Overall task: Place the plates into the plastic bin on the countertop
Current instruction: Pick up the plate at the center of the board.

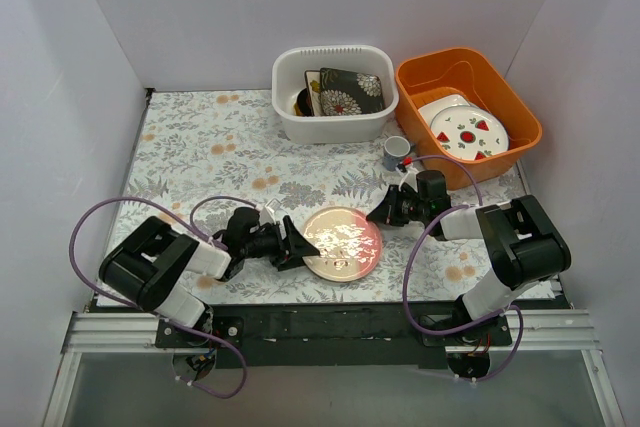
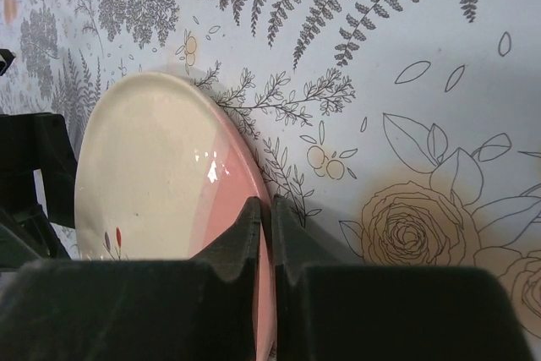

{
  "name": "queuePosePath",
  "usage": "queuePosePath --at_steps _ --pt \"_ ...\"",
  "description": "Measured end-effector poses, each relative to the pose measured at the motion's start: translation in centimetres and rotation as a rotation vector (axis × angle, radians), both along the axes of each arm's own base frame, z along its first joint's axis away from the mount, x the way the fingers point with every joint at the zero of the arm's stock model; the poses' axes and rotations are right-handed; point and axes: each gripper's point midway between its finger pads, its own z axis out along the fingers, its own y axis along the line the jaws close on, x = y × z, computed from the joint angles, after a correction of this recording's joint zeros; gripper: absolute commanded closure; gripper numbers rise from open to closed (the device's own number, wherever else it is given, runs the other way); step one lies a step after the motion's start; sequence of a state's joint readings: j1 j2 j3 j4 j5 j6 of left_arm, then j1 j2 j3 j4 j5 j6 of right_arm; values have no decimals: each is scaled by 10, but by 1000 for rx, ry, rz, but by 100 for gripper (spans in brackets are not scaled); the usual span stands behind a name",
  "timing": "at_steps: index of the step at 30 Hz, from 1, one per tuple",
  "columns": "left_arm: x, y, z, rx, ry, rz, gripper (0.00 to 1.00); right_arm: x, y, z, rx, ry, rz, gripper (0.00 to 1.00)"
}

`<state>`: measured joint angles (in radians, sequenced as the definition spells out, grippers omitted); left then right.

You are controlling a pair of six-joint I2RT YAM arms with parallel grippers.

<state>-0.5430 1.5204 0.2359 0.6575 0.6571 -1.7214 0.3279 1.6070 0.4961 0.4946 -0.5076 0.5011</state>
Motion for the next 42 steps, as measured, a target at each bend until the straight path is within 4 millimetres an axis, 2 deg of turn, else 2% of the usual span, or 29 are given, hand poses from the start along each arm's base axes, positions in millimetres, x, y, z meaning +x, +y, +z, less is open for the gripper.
queuePosePath --at_steps 10,17,18,21,22,23,27,35,38,40,41,42 --pt "11 -7 -1 -52 11 85 42 -6 3 0 9 7 23 99" --pt "25 -26 -4 -102 3 74 52 -17 1 0 11 17 26 99" --pt "26 -28 -5 -105 3 71 56 -20 0 0 11 20 25 99" --pt "27 -30 -8 -100 3 67 80 -27 -2 0 8 29 20 99" --pt "26 -29 -12 -85 10 67 95 -28 -3 0 6 29 15 99" --pt "24 -29 -14 -83 20 61 100 -29 -4 0 7 30 11 99" --pt "29 -35 7 -136 -37 25 100 -29 -7 1 -3 23 -9 99" --pt "26 -34 3 -105 -24 25 100 -29 -8 3 -4 16 -10 99" --pt "26 -33 6 -93 -36 28 100 -30 -7 3 0 17 -5 95" --pt "25 -32 9 -81 -48 34 100 -32 -5 4 6 20 6 85" --pt "24 -30 11 -74 -56 38 100 -33 -4 5 10 21 12 72" --pt "22 -29 12 -66 -62 41 100 -35 -3 5 15 23 22 67"
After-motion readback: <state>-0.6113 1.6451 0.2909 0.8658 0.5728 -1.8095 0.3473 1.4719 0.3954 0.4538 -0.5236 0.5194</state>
